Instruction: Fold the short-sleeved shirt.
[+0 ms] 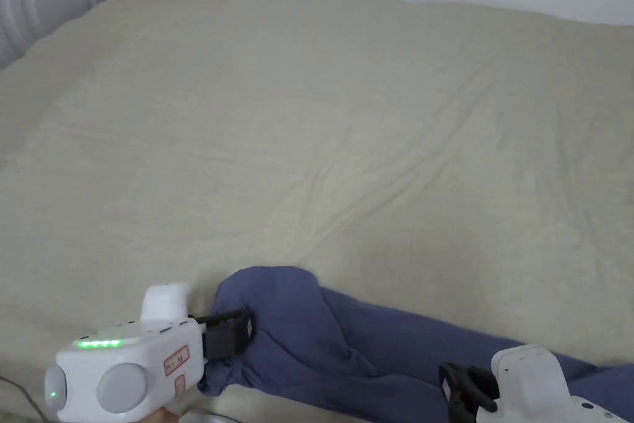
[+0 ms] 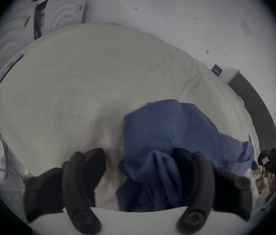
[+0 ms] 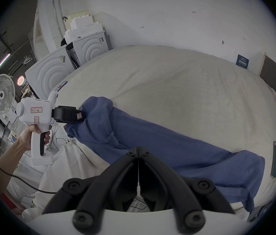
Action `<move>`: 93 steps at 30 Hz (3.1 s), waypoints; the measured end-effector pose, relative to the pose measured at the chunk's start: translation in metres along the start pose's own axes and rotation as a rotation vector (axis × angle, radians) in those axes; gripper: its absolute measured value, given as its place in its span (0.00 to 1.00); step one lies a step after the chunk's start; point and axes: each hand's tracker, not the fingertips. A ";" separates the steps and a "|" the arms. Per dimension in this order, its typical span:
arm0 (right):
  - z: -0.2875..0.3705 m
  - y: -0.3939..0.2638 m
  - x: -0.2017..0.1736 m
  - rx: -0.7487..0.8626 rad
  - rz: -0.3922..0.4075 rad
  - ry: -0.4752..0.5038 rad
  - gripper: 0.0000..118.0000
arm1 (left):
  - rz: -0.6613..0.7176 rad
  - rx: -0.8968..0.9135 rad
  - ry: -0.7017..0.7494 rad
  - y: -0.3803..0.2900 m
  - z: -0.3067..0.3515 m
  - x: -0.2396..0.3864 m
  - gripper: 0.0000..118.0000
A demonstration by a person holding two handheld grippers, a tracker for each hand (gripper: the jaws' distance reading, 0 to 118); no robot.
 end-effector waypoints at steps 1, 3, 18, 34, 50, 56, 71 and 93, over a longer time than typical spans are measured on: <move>-0.001 0.000 -0.001 -0.004 0.000 0.002 0.04 | -0.007 0.000 -0.009 -0.001 0.001 0.001 0.66; -0.002 0.000 -0.003 -0.008 0.004 0.011 0.04 | -0.001 -0.001 -0.006 -0.001 0.001 0.007 0.56; 0.007 -0.003 0.014 -0.001 -0.040 -0.021 0.04 | -0.013 0.004 -0.051 0.005 0.017 0.019 0.13; 0.043 -0.016 0.073 0.063 -0.205 -0.119 0.04 | -0.042 0.133 -0.349 0.040 0.081 0.074 0.13; 0.092 -0.046 0.144 0.146 -0.365 -0.229 0.04 | -0.343 -0.168 -0.606 0.000 -0.007 0.296 0.13; 0.096 -0.057 0.156 0.150 -0.404 -0.253 0.04 | -0.416 -0.221 -0.516 -0.013 -0.037 0.322 0.43; 0.100 -0.068 0.159 0.152 -0.445 -0.251 0.04 | -0.304 0.002 -0.527 0.049 0.029 0.277 0.26; 0.096 -0.060 0.150 0.154 -0.410 -0.205 0.04 | -0.254 -0.139 -0.413 -0.029 -0.020 0.239 0.00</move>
